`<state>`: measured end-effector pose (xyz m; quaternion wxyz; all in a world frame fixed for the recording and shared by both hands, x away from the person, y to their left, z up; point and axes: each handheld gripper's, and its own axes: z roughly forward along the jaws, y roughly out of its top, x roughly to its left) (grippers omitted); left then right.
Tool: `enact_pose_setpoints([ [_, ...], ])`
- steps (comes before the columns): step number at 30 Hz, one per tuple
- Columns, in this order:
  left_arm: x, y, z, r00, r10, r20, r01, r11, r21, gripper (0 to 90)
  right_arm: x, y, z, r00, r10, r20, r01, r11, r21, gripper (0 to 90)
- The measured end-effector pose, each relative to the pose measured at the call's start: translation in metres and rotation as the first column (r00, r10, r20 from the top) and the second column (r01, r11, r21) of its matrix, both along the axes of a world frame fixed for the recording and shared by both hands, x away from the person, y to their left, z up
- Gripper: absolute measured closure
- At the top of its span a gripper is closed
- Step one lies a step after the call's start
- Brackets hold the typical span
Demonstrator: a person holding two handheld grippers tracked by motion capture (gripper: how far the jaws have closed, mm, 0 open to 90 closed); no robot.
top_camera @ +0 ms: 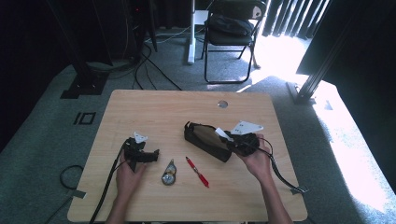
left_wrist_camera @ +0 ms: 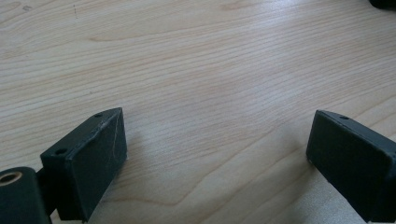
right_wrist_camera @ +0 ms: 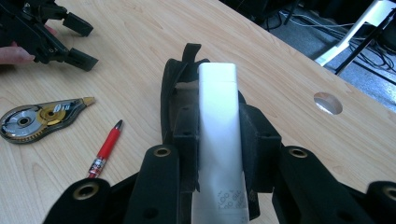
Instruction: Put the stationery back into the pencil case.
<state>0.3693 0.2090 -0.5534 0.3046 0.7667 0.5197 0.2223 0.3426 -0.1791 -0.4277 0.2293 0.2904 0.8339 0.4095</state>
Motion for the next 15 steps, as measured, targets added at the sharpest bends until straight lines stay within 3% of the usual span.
enact_pose_setpoints([
  [15,0.0,0.0,0.0,1.0,0.0,0.0,0.0,1.0,0.0,5.4,0.0075,0.003,-0.0009,1.0,0.004,-0.006,-0.004,1.0,-0.001,70.1],
])
